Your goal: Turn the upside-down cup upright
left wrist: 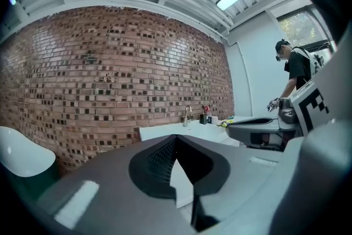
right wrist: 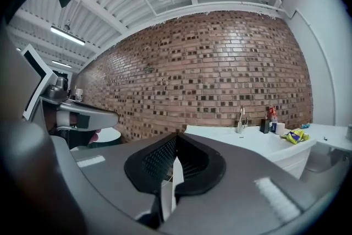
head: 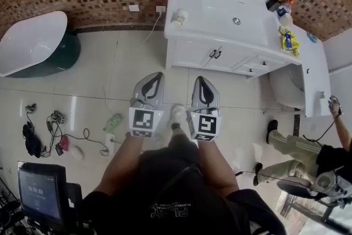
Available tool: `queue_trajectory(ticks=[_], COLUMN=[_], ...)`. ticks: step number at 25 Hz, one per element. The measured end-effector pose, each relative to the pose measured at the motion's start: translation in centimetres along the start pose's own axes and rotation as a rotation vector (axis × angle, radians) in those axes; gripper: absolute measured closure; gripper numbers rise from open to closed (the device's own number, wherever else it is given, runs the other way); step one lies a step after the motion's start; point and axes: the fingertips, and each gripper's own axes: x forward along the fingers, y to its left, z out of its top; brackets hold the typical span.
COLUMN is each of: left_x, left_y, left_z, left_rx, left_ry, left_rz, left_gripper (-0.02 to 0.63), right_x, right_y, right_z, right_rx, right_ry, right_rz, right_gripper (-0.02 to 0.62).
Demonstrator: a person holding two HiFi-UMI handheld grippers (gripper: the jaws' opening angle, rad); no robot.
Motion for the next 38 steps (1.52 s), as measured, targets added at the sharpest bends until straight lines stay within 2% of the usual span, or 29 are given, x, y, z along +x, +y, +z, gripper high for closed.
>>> queue_trajectory(ticks=[9,15,19,24,34,38], left_x=[6.1,11.2,14.5,17.9,20.2,21.1], left_y=[1.9,1.5,1.4,1.8,4.2,5.1], left_z=[-1.1,-1.3,-1.2,-1.3,-1.0,-1.5], left_rx=[-0.031,-0.02,-0.007,-0.009,0.004,0.011], left_ry=[0.052,0.079,0.092,0.114,0.153,0.167], left_rz=[0.033,0.019,0.026,0.042,0.104,0.112], left_gripper=[0.612,0.612,0.612,0.612,0.612,0.612], right_x=[5.7,9.4,11.8,14.9,19.7,20.9], right_y=[-2.3,-5.4,-7.0,-9.0,-8.9,-8.7], right_z=[-0.7,-1.6,-2.1,-2.6,-3.3,-4.1], right_rx=[-0.012,0.034,0.008,0.034,0.108,0.132], right_ry=[0.042,0.069,0.089,0.104,0.138,0.154], right_rz=[0.029,0.035,0.055,0.073,0.154,0.159], right_gripper=[0.581,0.581,0.581,0.581,0.581,0.581])
